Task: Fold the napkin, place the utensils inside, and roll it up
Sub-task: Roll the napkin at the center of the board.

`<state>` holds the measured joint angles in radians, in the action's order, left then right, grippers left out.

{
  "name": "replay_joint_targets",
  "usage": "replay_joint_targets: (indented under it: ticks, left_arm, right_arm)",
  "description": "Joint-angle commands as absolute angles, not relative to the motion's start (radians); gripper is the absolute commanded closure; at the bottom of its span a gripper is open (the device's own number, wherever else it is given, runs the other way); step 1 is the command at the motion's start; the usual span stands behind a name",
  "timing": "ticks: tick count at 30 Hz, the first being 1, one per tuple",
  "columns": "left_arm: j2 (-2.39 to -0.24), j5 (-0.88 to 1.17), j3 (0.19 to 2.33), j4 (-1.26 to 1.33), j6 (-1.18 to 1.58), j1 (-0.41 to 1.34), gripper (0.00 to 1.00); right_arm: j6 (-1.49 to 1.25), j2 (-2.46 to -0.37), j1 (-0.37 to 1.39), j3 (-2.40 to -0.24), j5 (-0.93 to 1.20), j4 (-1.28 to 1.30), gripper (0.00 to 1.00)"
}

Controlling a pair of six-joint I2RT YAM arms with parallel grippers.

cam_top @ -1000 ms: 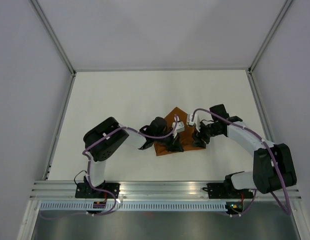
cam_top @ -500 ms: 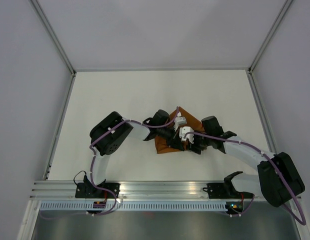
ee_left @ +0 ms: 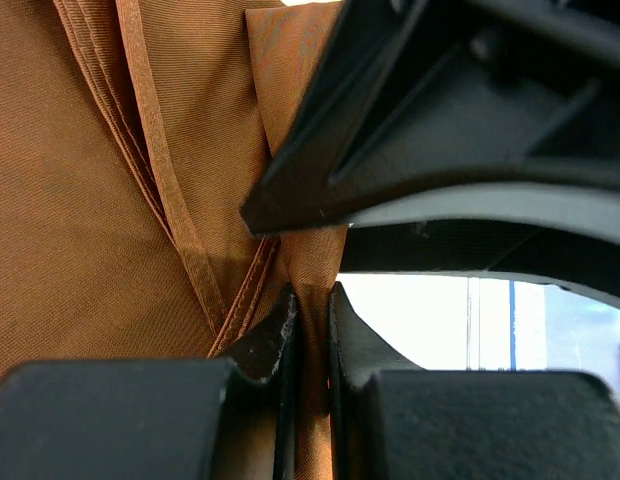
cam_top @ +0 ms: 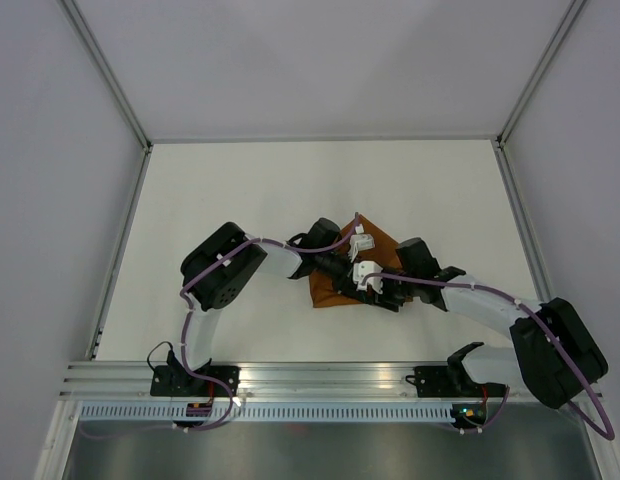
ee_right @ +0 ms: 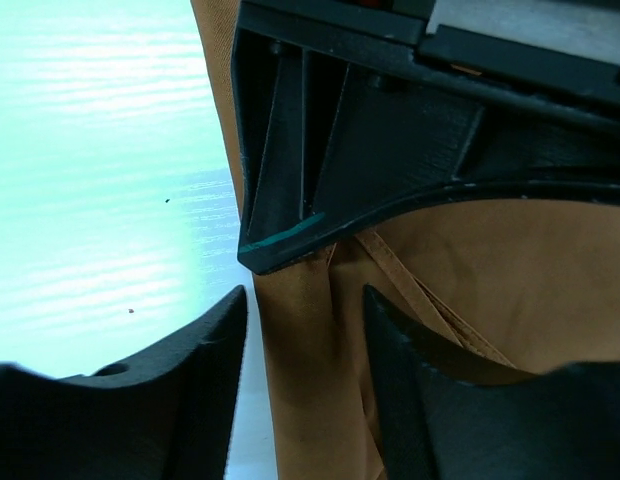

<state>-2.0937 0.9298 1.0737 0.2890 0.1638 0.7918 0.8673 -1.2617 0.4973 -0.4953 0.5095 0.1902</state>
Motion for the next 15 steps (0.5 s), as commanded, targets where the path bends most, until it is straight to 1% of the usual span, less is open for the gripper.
replay_joint_targets:
  ticks: [1,3,6,7,10,11,12,13,14,15]
  left_arm:
    - [-2.154,0.879,1.057,0.16,0.169,0.795,0.98]
    - [-2.151,0.876,1.061,0.155,0.169,0.793,0.98]
    - [-2.14,0.876,1.063,0.155,0.17,0.792,0.97]
    - [-2.137,0.876,1.063,0.155,0.17,0.792,0.97]
    - [-2.114,0.874,1.062,0.166,0.179,0.788,0.92]
    - [-2.108,0.87,1.062,0.167,0.181,0.788,0.88]
    - [-2.094,0.867,1.063,0.169,0.183,0.787,0.86]
    - [-2.086,0.864,1.063,0.169,0.184,0.785,0.84]
    - [-2.079,0.848,1.063,0.167,0.184,0.782,0.77]
    - [-2.062,0.838,1.063,0.167,0.184,0.781,0.75]
  right_arm:
    - [0.865,-1.285,0.512,-0.491,0.497,0.155,0.46]
    - [0.868,-1.295,0.515,-0.491,0.494,0.158,0.49]
    - [0.871,-1.305,0.517,-0.488,0.482,0.158,0.56]
    - [0.873,-1.31,0.517,-0.486,0.48,0.16,0.63]
    - [0.876,-1.319,0.517,-0.486,0.474,0.164,0.69]
    - [0.876,-1.324,0.517,-0.488,0.472,0.166,0.71]
    - [0.876,-1.328,0.517,-0.486,0.471,0.17,0.75]
    - [0.876,-1.331,0.517,-0.489,0.472,0.17,0.77]
    - [0.877,-1.333,0.517,-0.489,0.472,0.172,0.79]
    - [0.877,-1.338,0.517,-0.489,0.472,0.178,0.82]
